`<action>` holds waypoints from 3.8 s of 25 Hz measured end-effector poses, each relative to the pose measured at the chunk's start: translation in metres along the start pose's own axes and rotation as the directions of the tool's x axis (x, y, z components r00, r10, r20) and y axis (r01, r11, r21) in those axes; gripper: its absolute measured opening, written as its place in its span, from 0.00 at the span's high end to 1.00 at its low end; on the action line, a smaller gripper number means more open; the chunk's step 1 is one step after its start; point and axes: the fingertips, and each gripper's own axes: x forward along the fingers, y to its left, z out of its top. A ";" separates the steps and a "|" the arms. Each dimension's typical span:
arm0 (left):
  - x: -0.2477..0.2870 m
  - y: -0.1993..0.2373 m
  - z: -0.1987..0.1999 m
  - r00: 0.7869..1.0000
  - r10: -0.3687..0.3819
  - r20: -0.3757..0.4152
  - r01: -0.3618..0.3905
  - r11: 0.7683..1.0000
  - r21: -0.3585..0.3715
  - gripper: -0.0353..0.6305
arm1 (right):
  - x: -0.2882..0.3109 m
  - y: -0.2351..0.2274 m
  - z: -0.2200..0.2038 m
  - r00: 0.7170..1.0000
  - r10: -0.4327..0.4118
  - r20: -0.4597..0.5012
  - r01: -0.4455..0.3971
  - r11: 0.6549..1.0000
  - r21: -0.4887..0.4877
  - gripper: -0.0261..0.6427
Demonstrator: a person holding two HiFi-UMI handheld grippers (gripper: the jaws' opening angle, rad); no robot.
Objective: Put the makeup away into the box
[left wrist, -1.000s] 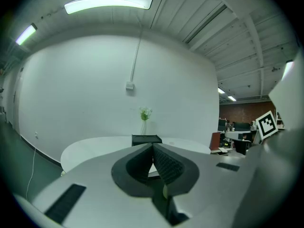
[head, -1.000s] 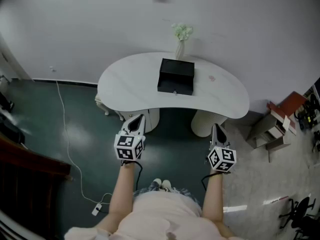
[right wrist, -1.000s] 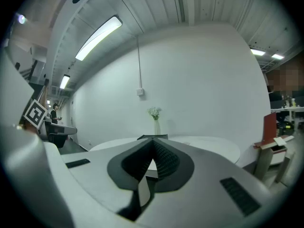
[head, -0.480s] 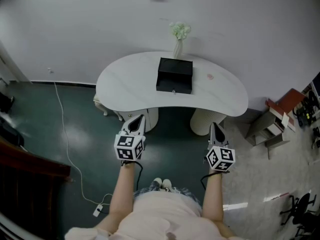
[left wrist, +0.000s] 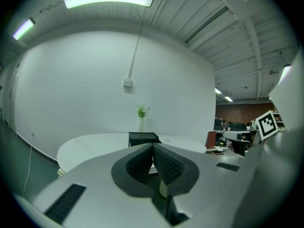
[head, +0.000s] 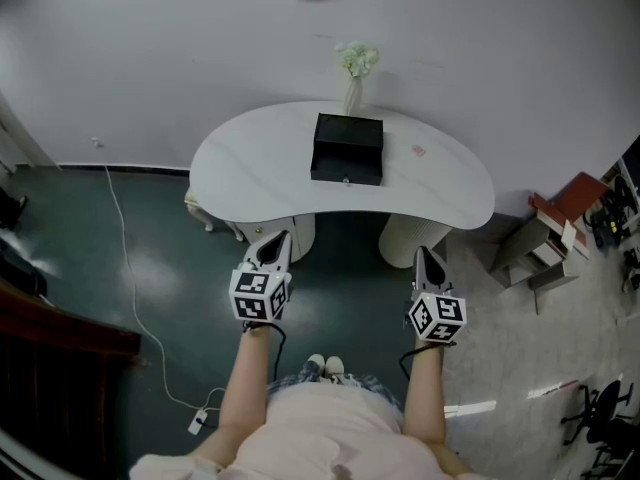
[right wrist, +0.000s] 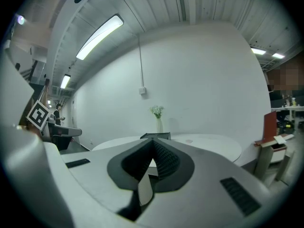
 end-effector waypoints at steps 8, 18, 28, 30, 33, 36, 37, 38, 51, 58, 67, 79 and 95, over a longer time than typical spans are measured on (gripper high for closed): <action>-0.004 0.004 -0.006 1.000 -0.007 -0.012 0.007 1.000 -0.008 0.91 | -0.007 0.007 0.019 0.991 -0.007 0.131 0.001 0.999 0.050 0.50; -0.010 0.006 -0.012 1.000 -0.018 -0.016 0.018 1.000 -0.013 0.91 | -0.009 0.019 0.009 0.993 -0.006 0.117 -0.004 0.996 0.089 0.22; -0.011 0.004 -0.010 0.999 -0.044 0.002 0.044 0.999 0.000 0.91 | -0.018 0.021 -0.001 0.995 -0.016 0.099 0.007 0.996 0.091 0.22; -0.007 0.005 -0.008 0.999 -0.044 0.005 0.044 0.999 -0.002 0.91 | -0.018 0.018 0.001 0.994 -0.026 0.104 0.016 0.995 0.094 0.22; 0.000 0.005 -0.006 0.999 -0.045 0.009 0.046 0.999 -0.005 0.91 | -0.013 0.014 0.006 0.993 -0.031 0.114 0.020 0.995 0.095 0.22; 0.014 0.005 -0.008 0.998 -0.055 -0.003 0.055 0.998 0.002 0.91 | -0.003 0.007 0.008 0.992 -0.037 0.120 0.025 0.995 0.099 0.22; 0.020 0.007 -0.008 0.998 -0.057 -0.007 0.057 0.998 0.003 0.91 | 0.003 0.005 0.007 0.992 -0.039 0.121 0.027 0.995 0.099 0.22; 0.026 0.010 -0.008 0.998 -0.056 -0.009 0.056 0.998 0.002 0.91 | 0.009 0.003 0.007 0.992 -0.041 0.121 0.029 0.995 0.099 0.22; 0.152 0.054 0.020 1.000 -0.008 -0.005 0.008 1.000 0.013 0.91 | 0.150 -0.043 0.022 0.992 -0.010 0.123 0.000 0.997 0.078 0.22; 0.230 0.088 0.057 0.999 0.047 0.001 -0.047 0.999 -0.001 0.91 | 0.252 -0.079 0.044 0.997 0.022 0.076 -0.026 0.998 0.056 0.22; 0.327 0.107 0.091 0.995 0.098 -0.005 -0.098 0.995 0.001 0.91 | 0.364 -0.126 0.060 0.997 0.081 0.007 -0.081 0.996 0.027 0.22; 0.397 0.118 0.108 0.997 0.077 -0.030 -0.077 0.997 -0.003 0.91 | 0.416 -0.173 0.051 0.998 0.012 -0.059 -0.009 0.998 0.056 0.22; 0.439 0.082 0.077 0.990 -0.022 -0.141 0.016 0.999 -0.040 0.91 | 0.452 -0.229 0.006 0.960 -0.107 -0.259 0.114 0.993 0.012 0.22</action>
